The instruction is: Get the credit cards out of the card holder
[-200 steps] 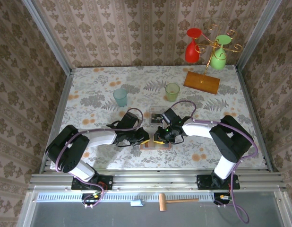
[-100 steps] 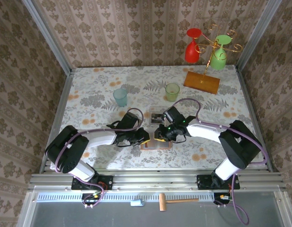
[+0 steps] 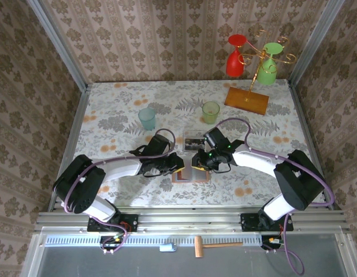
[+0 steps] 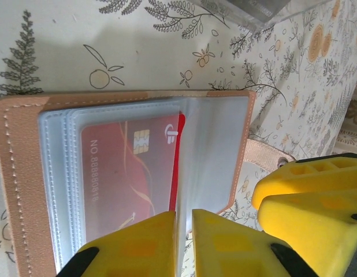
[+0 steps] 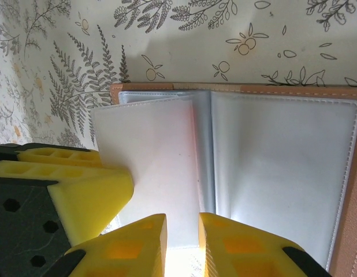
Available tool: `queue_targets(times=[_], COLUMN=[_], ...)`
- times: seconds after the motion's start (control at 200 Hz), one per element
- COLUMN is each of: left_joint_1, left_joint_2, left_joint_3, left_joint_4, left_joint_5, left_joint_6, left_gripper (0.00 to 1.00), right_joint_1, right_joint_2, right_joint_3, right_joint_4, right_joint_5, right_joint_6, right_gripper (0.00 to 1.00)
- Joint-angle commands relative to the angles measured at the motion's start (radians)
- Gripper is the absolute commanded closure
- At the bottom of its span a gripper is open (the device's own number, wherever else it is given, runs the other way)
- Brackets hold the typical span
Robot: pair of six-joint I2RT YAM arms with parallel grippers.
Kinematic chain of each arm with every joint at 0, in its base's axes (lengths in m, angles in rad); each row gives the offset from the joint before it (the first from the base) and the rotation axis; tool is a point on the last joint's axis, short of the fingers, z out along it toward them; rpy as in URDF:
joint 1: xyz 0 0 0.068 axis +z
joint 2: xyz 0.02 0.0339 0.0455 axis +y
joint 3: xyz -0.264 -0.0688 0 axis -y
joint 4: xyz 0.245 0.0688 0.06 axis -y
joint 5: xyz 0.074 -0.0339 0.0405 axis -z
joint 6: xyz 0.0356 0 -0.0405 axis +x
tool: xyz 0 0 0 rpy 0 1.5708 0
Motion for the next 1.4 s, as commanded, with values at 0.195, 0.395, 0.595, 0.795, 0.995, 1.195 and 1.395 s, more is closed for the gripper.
queue_targets(times=[0.195,0.395,0.595,0.795,0.995,1.195,1.395], left_joint_1=[-0.006,-0.012,-0.031,-0.044,-0.049,-0.061,-0.07], left_joint_2=[0.002,0.034,0.088,0.119,0.151,0.189,0.219], left_joint_3=[0.057,0.089,0.125,0.149,0.166,0.198,0.222], left_joint_4=[0.002,0.005,0.022,0.029,0.058,0.079,0.085], left_joint_5=[0.021,0.035,0.051,0.058,0.074,0.091,0.097], left_joint_6=[0.0,0.004,0.001,0.0,-0.012,-0.021,-0.024], left_gripper=[0.86,0.86,0.86,0.86,0.85,0.8,0.73], right_joint_1=[-0.016,-0.029,-0.044,-0.054,-0.063,-0.073,-0.096], right_joint_2=[-0.052,-0.084,-0.11,-0.125,-0.135,-0.139,-0.196], right_joint_3=[-0.02,-0.04,-0.057,-0.071,-0.08,-0.091,-0.107], right_joint_4=[-0.037,-0.047,-0.056,-0.058,-0.061,-0.072,-0.085], right_joint_5=[0.019,0.021,0.022,0.019,0.019,0.018,0.019], right_joint_6=[-0.014,-0.017,-0.021,-0.024,-0.027,-0.032,-0.039], right_gripper=[0.79,0.79,0.79,0.79,0.78,0.78,0.78])
